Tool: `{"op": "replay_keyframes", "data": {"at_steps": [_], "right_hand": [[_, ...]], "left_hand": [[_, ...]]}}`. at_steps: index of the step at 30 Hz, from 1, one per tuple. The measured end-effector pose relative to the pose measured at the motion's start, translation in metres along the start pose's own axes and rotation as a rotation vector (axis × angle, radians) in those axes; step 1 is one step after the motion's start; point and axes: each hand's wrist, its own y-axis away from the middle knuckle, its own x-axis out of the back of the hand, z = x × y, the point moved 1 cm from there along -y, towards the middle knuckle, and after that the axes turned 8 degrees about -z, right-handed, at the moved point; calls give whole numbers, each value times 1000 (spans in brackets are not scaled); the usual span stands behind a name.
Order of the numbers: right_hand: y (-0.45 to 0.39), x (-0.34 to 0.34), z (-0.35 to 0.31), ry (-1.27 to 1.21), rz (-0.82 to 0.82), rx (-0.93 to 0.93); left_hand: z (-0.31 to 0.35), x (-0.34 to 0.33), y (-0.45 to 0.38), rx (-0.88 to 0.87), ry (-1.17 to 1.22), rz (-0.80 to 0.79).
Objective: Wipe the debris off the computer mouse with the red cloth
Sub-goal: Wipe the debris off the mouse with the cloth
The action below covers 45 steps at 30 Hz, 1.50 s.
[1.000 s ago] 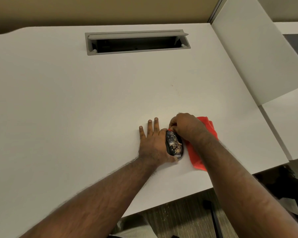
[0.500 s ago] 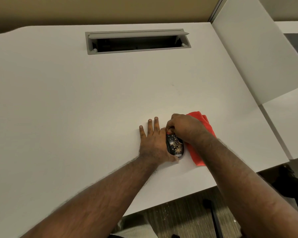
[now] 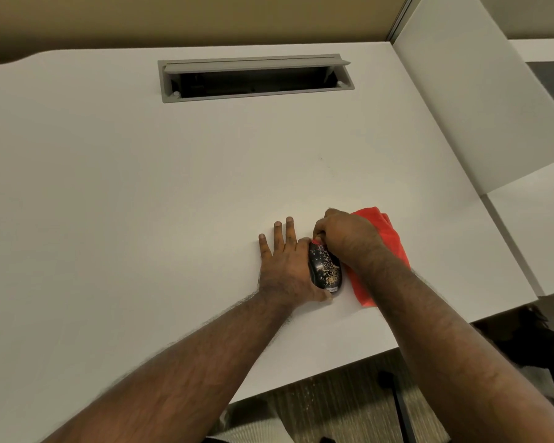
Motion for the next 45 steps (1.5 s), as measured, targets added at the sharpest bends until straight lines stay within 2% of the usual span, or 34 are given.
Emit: {"op": "replay_keyframes", "data": {"at_steps": [4, 10, 16, 22, 28, 33, 35, 40, 42, 45], "right_hand": [[0, -1, 0, -42, -29, 22], [3, 0, 9, -147, -18, -65], [9, 5, 19, -187, -185, -58], [5, -9, 10, -174, 27, -85], [1, -2, 20, -198, -130, -88], [-1, -7, 9, -163, 31, -99], [1, -9, 8, -158, 47, -91], [1, 1, 16, -176, -124, -87], [1, 0, 13, -164, -91, -97], [5, -11, 9, -225, 42, -101]], "left_hand": [[0, -1, 1, 5, 1, 4], [0, -1, 1, 5, -20, 9], [0, -2, 1, 1, -34, 9], [0, -1, 1, 1, -32, 4], [0, -2, 2, -2, -30, 12], [1, 1, 2, 7, -22, -4], [1, 1, 3, 9, -27, -15], [1, 2, 3, 6, -18, -7], [1, 2, 3, 6, -22, -17], [1, 3, 3, 13, -32, -28]]}}
